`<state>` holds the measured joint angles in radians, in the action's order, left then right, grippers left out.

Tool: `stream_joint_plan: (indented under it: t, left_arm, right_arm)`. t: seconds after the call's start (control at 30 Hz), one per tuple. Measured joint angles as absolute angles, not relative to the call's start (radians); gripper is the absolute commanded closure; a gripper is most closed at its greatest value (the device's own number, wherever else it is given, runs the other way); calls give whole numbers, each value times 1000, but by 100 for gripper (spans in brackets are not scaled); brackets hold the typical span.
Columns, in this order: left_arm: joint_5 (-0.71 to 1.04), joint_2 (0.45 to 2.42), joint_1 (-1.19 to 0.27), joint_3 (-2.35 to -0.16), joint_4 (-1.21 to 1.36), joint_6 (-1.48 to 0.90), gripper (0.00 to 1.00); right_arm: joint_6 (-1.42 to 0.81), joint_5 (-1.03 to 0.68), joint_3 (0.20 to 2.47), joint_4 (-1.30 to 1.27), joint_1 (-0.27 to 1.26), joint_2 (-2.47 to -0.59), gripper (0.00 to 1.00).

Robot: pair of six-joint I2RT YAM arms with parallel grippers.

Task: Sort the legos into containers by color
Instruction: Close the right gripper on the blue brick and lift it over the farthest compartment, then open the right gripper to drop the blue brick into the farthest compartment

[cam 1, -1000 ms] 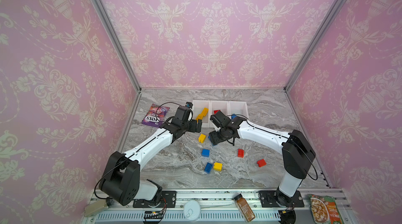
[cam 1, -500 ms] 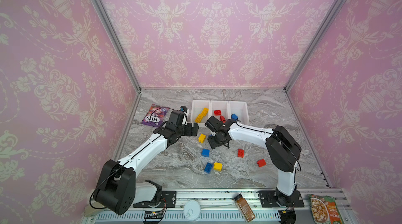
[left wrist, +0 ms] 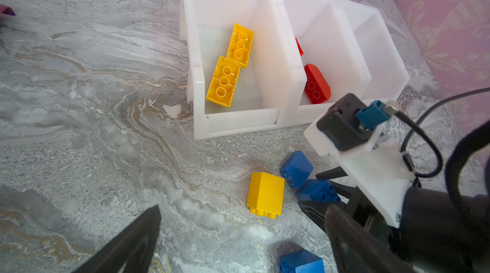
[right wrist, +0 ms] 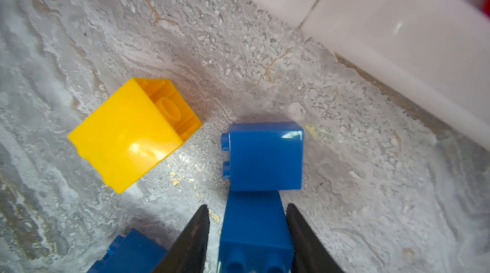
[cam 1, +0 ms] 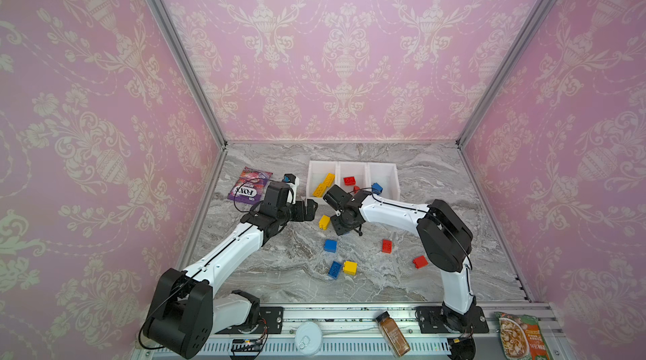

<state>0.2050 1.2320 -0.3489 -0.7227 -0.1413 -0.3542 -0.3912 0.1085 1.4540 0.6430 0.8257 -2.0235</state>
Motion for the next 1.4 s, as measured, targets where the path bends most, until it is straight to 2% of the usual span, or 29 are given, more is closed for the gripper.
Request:
stream_joint_plan:
  t: [0.33,0.67,1.0,1.2,1.4]
  left_arm:
    - [206,1231,-348,-707,-126,-358,1]
    - [226,1231,-348,-700,-110,-361,1]
    - [231,1231,-348,-698,-97,-370,1]
    - [231,1231,-348,-698,-91,-378,1]
    - [231,1228,-348,-696,-91,-380,1]
  right_arm:
    - [-390,138,1454,662,826,-2019,71]
    - [-375,209,1446,705,808,-1865,72]
    - [-313,256,1423,707,568,-1759,72]
    - [-282,268,1439,690,446,-1795,72]
    - [-265,264,1514,661,387,-1908,72]
